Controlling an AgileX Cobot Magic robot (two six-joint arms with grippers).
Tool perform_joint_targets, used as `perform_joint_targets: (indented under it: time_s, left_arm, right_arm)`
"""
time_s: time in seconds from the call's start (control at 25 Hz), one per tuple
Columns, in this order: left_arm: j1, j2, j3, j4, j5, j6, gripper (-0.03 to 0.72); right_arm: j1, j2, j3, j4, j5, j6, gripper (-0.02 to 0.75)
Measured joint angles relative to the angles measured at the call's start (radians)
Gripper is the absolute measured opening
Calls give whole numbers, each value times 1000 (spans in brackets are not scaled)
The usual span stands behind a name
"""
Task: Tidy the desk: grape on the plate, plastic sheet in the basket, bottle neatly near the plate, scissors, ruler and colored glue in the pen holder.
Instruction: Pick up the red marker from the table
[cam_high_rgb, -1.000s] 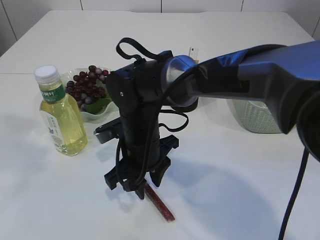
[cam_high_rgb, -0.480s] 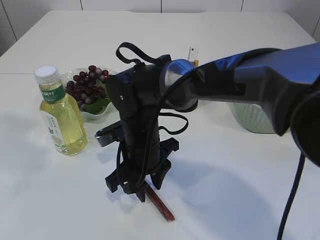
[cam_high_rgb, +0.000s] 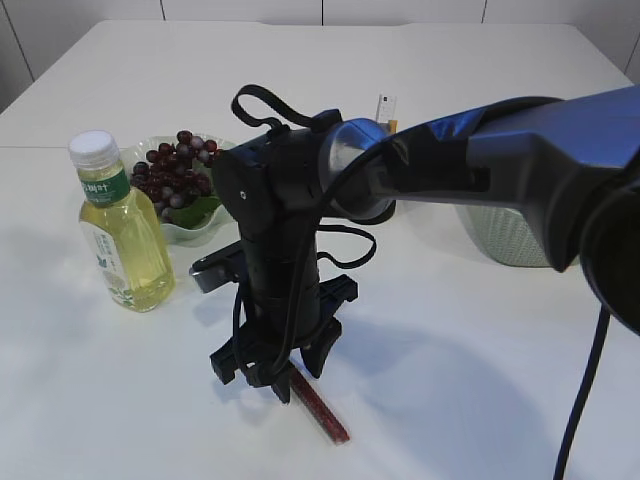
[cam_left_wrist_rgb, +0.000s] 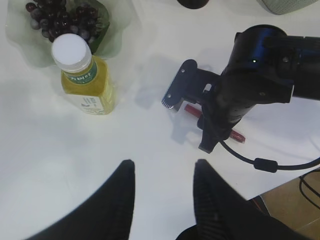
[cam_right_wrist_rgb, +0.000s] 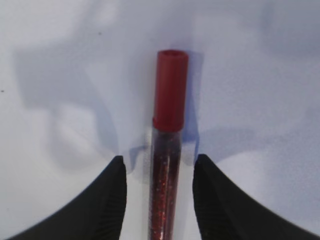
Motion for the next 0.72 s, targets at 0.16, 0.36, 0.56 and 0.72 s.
perform_joint_targets:
  time_s: [0.16, 0.36, 0.56, 0.72]
  left_arm:
    - [0, 0, 0, 4, 0, 0, 289]
    - [0, 0, 0, 8, 0, 0, 289]
    - [0, 0, 0, 8, 0, 0, 289]
    - [0, 0, 0, 8, 0, 0, 289]
  right_arm:
    - [0, 0, 0, -1, 0, 0, 357]
    - [0, 0, 0, -3, 0, 0, 357]
    - [0, 0, 0, -5, 0, 0, 357]
    - [0, 0, 0, -6, 0, 0, 357]
